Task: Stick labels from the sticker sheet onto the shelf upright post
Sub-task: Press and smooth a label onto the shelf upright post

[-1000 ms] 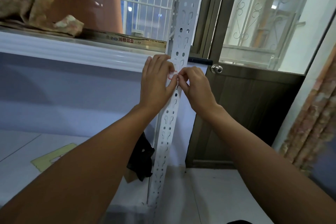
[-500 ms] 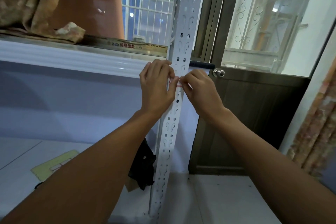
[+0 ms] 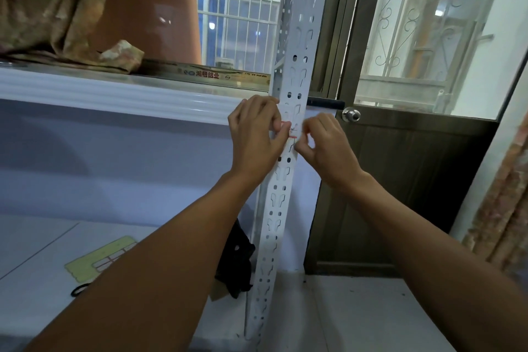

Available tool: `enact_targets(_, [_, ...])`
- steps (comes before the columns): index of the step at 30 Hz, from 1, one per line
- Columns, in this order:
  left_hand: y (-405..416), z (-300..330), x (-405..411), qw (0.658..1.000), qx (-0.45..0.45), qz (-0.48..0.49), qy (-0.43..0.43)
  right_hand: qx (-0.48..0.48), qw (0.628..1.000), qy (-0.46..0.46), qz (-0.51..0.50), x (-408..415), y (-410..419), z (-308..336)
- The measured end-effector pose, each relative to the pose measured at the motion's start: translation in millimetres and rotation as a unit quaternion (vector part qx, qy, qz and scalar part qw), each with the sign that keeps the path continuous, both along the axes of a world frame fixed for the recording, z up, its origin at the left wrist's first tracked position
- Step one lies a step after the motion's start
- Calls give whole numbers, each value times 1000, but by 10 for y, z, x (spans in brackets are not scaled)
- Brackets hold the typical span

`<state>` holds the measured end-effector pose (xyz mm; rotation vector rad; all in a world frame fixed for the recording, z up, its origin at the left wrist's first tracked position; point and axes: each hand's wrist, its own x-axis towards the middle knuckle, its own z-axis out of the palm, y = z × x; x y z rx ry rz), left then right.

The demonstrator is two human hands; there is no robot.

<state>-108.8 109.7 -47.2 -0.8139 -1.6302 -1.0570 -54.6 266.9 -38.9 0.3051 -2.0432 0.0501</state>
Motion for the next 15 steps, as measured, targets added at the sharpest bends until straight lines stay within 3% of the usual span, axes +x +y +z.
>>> enact_targets(3, [18,-17,-14,1000,3,-6,0,-136,991,-10,2,125,205,-132])
enact_targets(5, [21,-32,-38,1000,-1,-6,12,-161,987,-1,16,202,233,-138])
enact_targets(15, [-83,-80,-109,997,-64,-16,35,69,996,37,48,48,-78,35])
